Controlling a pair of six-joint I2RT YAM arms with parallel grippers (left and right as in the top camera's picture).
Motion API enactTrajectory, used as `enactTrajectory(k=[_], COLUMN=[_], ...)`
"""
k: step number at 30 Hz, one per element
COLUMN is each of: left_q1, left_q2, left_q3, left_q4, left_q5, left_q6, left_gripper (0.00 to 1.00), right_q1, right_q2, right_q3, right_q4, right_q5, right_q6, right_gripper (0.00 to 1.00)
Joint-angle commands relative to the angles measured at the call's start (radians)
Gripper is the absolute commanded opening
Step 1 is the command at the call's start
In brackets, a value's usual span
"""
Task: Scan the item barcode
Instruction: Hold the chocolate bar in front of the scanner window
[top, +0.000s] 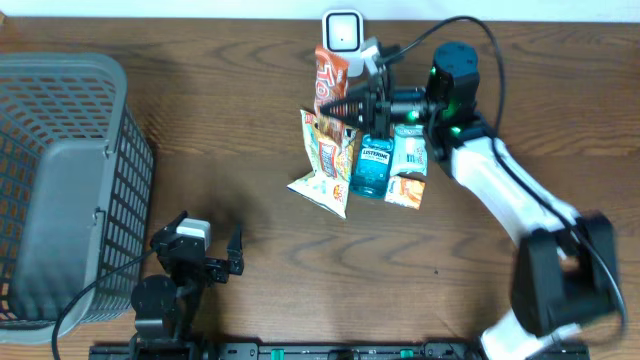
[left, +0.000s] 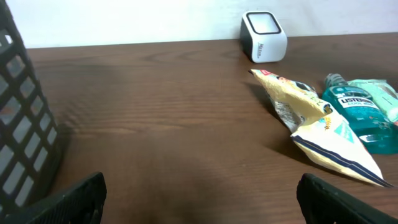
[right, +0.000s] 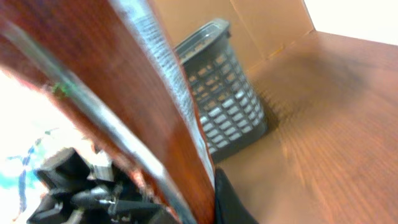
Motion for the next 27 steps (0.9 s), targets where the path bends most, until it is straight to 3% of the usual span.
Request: enactTrajectory(k=[1,4,9,20,27], left_q1=[0.005,0.005,0.005,0.005,0.005], left_q2=[-0.002,-0.002,-0.002,-0.002,-0.002], left_q3=[-0.016,-0.016,-0.016,-0.016,-0.016], left_q4=[-0.022,-0.022,-0.022,-0.022,-0.022], left_q5=[0.005,0.005,0.005,0.005,0.005], left_q6=[0.014,0.014,0.014,0.014,0.014], left_gripper=[0.98,0.98,0.98,0.98,0.98], right_q1=[-0.038,-0.073,-0.095,-0.101,-0.111], right_q2=[0.157,0.279,0.444,0.716,0.797], right_q3=[0.021,0.061,0.217,0.706,0.740], right_q4=[0.311,0.486,0.467,0.114,0.022], right_q5=[-0.046,0.000,0.019,0.088,0.139], right_q6=[0.534,0.684,0.721,0.677,0.677], right_gripper=[0.01,0.01,0.01,0.01,0.01])
